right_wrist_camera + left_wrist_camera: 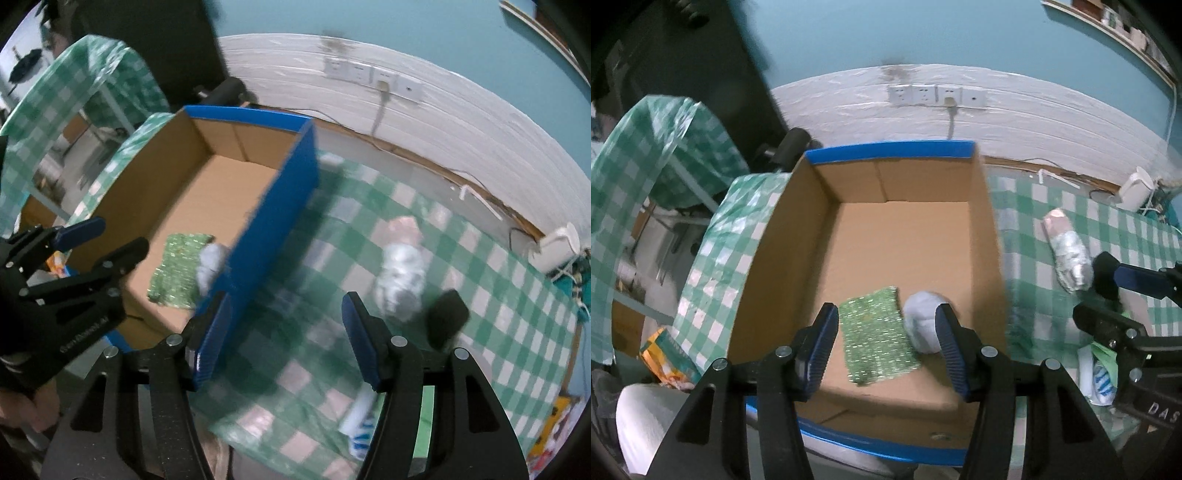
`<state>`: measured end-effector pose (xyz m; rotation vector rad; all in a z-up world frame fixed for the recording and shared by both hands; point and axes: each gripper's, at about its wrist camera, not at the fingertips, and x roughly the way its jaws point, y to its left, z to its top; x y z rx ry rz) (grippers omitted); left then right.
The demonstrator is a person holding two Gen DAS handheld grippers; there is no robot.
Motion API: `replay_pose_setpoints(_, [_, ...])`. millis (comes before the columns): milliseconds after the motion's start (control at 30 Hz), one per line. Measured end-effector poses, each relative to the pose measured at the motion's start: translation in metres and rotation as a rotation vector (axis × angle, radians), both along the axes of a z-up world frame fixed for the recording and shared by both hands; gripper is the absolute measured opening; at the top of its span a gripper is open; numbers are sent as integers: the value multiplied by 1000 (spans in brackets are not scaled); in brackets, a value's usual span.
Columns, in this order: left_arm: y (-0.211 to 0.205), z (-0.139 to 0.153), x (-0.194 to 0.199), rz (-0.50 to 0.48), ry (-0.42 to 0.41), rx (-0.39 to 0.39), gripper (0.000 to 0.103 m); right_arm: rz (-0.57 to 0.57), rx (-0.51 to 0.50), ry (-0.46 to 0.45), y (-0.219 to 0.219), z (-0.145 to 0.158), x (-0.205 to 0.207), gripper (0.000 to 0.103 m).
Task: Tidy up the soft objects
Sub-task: 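Open the left gripper over the box floor while the right gripper releases the hat beside it, then withdraw both grippers from the box back over the table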
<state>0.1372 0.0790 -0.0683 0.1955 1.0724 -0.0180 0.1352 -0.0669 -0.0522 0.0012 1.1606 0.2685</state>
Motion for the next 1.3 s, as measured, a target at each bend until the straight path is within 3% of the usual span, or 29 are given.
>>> replay_pose_setpoints(333, [-53, 5, -12, -96, -19, 20, 56, -101, -3, -3, -62, 4, -23, 63])
replay_pose_setpoints(833, [-117, -7, -32, -220, 4, 75, 56, -175, 9, -3, -117, 3, -52, 64])
replay_pose_setpoints(1300, [-157, -40, -49, -292, 112, 82, 56, -207, -16, 111, -146, -46, -66, 65])
